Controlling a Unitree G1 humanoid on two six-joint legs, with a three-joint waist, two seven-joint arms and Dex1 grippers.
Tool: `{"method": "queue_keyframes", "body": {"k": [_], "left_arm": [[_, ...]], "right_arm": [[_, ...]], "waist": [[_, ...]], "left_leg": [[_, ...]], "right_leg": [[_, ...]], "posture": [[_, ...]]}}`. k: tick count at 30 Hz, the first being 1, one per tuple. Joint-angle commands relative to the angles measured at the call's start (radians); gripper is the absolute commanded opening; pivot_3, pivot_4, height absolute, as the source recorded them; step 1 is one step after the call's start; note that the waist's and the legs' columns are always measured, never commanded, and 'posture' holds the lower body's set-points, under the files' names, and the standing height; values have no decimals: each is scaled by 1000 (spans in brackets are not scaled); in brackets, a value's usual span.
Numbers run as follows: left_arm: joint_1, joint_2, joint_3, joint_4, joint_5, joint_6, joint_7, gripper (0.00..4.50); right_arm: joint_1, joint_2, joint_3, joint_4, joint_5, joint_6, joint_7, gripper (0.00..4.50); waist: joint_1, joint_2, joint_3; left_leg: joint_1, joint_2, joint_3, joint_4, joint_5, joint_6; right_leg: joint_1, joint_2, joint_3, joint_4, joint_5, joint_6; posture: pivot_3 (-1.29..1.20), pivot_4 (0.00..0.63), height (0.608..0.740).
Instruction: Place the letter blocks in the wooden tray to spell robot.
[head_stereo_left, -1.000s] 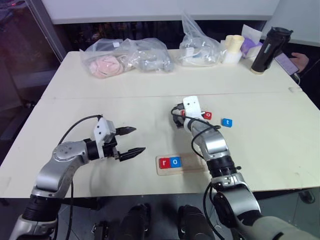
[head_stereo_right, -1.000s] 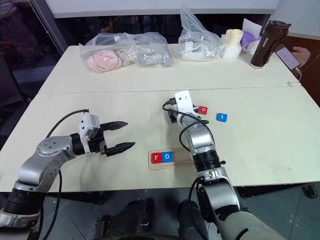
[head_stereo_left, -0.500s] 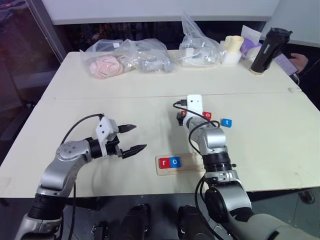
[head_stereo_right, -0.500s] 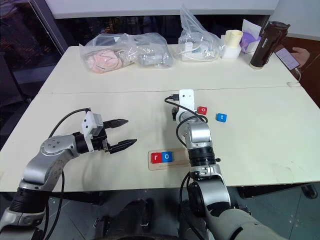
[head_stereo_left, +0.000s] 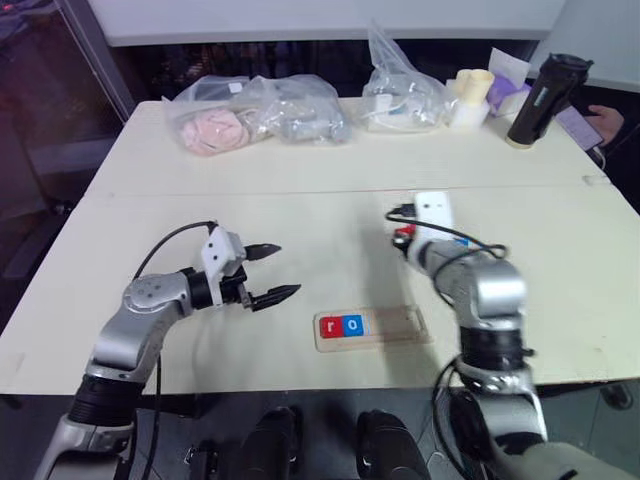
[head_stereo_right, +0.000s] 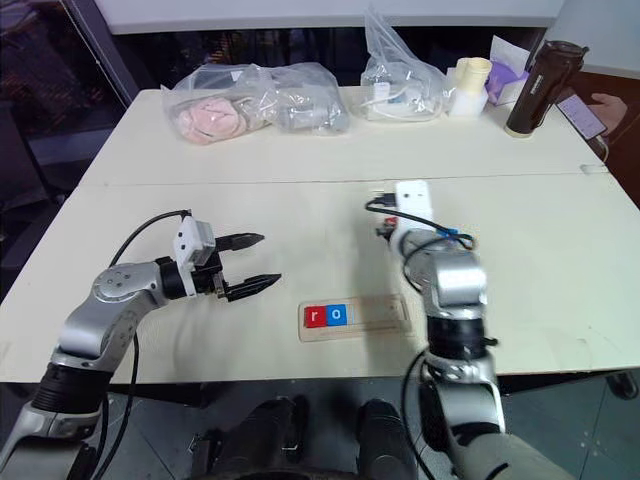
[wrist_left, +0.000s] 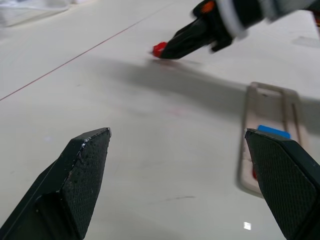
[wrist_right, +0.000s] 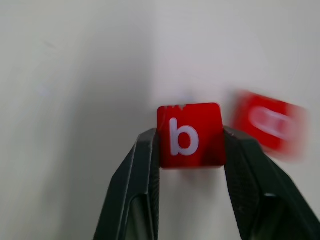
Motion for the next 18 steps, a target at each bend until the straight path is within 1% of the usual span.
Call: {"method": "queue_keyframes", "body": {"k": [1,4,8,12,18], "left_arm": [[19,11,-25,-53,-7,-11,-43,4500],[28,9,-30,-57,-8,-13,-53,4500],[24,0,-38,-52,-6,-14,-56,4500],[9,-2,-45,-39,-6,-16,-66,4500],[-8,1,-43,-22,-2,-18,-70,4500]], "right_arm": [[148,-138,-83,-326,94,233,111,1160],[296,-198,-145,-461,147,244,152,1160],[418,-201,-189,-546,170,244,148,1160],[455,-167,-188,-549,174,244,122,1160],[494,-160,-178,-545,181,244,107,1160]], "waist": [[3,0,0],[-3,-1,0],[-9,-1,0],[-3,-1,1],[7,-1,1]], "left_leg": [[0,0,0,-1,0,0],[0,1,0,-3,0,0],[2,2,0,-3,0,0],[2,2,0,-1,0,0],[1,2,0,-1,0,0]], "right_leg": [[0,-1,0,0,0,0],[-1,-2,0,-1,-1,1],[-1,-1,0,0,-3,-3],[0,-2,0,-1,-3,-3],[0,-2,0,-2,-3,-3]], "posture": [[0,150,738],[0,150,738],[0,150,738],[0,150,738],[0,150,738]]}}
